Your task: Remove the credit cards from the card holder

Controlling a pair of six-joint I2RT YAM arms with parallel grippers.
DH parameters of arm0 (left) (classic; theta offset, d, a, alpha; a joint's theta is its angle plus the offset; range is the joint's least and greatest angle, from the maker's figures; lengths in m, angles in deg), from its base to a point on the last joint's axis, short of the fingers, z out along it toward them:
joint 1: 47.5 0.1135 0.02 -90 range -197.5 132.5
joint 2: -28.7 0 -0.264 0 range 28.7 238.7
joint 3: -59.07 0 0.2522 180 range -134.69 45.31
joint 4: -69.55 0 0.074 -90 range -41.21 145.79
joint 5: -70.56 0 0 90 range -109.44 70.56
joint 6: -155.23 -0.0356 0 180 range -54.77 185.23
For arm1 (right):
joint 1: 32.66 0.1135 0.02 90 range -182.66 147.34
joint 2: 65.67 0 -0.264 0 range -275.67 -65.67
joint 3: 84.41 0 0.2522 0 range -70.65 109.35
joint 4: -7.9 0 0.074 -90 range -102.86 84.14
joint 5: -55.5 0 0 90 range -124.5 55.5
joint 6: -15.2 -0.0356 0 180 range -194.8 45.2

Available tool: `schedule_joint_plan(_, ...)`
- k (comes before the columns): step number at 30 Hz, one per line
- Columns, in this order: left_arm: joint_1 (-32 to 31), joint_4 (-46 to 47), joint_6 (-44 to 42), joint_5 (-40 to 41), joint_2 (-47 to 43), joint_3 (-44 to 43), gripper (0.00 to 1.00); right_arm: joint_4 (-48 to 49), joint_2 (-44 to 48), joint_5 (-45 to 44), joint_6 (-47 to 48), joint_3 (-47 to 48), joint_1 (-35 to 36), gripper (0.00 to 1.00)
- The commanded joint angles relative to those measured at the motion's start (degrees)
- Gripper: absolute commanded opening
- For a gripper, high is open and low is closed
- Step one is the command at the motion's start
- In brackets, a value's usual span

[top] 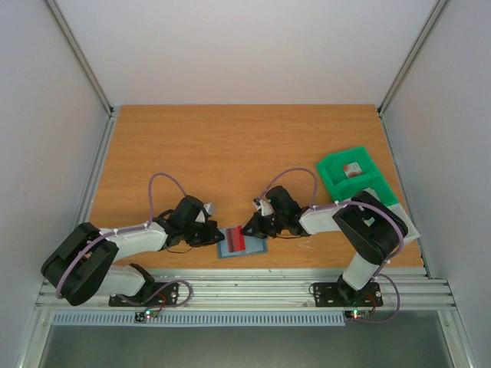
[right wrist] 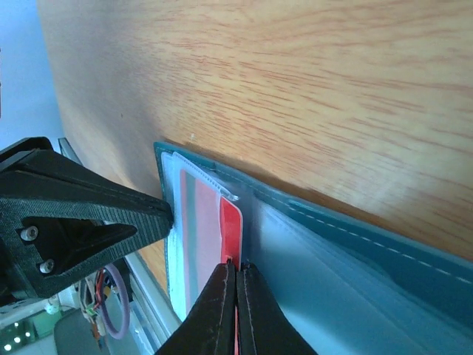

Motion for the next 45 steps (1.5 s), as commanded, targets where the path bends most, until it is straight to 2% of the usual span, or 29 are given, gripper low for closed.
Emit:
schedule_joint_plan(1,0.2,-3.9,-1.6,3.6,0.7,-0.9,0.01,3.9,1.3,1.5,-1.8,-2.5,-2.2,0.01)
schedule_joint_plan(10,0.2,-5.4,-0.7,3.5,-0.1,-2.9,0.01,5.1,3.2,3.2,-3.8,-4.4,-4.9,0.01)
schedule_joint_plan(18,0.2,-8.4,-1.0,4.2,-1.8,-5.4,0.05,-10.8,12.2,-2.7,3.9,-1.2,-5.1,0.01)
schedule_joint_plan(26,0.2,-11.2,-0.1,4.4,-6.0,-7.2,0.22,-21.6,19.1,-8.3,12.7,2.4,-5.0,0.01)
schedule_joint_plan(32,0.2,-13.5,4.1,2.6,-11.2,-9.6,0.36,-27.3,26.2,-15.8,22.9,4.9,-3.1,0.01)
schedule_joint_plan(38,0.2,-15.5,11.3,1.7,-16.6,-12.3,0.54,-27.9,33.2,-24.5,32.4,5.3,0.0,0.01)
schedule_joint_plan(42,0.2,-15.9,17.8,-0.1,-19.2,-13.6,0.59,-26.1,36.4,-28.3,38.6,4.8,3.2,0.01)
schedule_joint_plan(45,0.2,-13.1,24.2,-1.3,-21.3,-12.8,0.67,-23.6,38.3,-31.4,42.5,3.8,6.1,0.01)
